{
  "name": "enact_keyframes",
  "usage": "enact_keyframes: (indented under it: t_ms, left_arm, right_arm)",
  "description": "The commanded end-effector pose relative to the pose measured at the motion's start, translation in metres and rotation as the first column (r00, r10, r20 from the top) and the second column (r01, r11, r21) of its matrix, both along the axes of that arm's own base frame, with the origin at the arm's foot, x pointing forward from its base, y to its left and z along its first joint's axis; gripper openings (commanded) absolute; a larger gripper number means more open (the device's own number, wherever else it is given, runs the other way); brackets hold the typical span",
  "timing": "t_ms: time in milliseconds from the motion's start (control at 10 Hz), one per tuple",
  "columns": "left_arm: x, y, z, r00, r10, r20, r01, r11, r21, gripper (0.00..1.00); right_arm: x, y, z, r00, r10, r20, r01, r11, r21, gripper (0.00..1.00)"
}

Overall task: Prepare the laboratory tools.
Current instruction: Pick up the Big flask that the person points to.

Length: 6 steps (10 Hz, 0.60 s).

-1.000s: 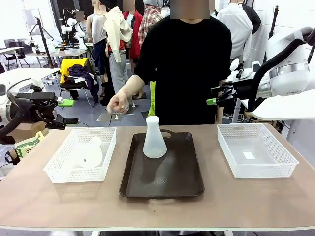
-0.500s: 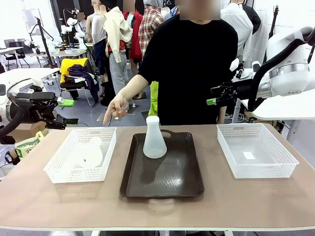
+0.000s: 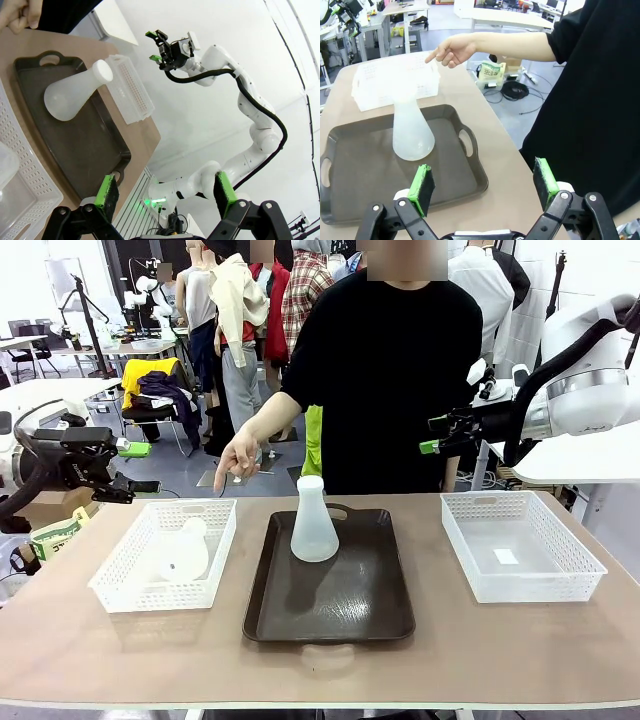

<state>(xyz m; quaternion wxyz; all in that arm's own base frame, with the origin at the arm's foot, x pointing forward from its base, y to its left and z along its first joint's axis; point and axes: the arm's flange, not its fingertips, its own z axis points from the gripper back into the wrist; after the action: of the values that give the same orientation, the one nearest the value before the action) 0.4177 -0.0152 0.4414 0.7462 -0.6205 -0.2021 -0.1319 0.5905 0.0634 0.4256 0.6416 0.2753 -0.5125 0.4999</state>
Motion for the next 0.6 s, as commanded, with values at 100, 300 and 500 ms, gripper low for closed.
enact_keyframes:
  t_ms: [100, 300, 500]
  left_arm:
    - [-0.002, -0.017, 0.031, 0.998, 0.028, 0.055, -0.04, 0.973, 0.228, 1.0]
    - [0.008, -0.032, 0.066, 0.992, 0.1, 0.08, -0.126, 0.86, 0.494, 1.0]
    - [0.031, -0.05, 0.09, 0.984, 0.173, -0.033, -0.083, 0.623, 0.778, 1.0]
  right_arm:
    - [-0.001, 0.0, 0.0, 1.0, 0.004, -0.001, -0.004, 1.0, -0.001, 1.0]
    - [-0.001, 0.0, 0.0, 1.0, 0.004, -0.001, -0.004, 1.0, -0.001, 1.0]
    - [-0.001, 0.0, 0.0, 1.0, 0.004, -0.001, -0.004, 1.0, -0.001, 1.0]
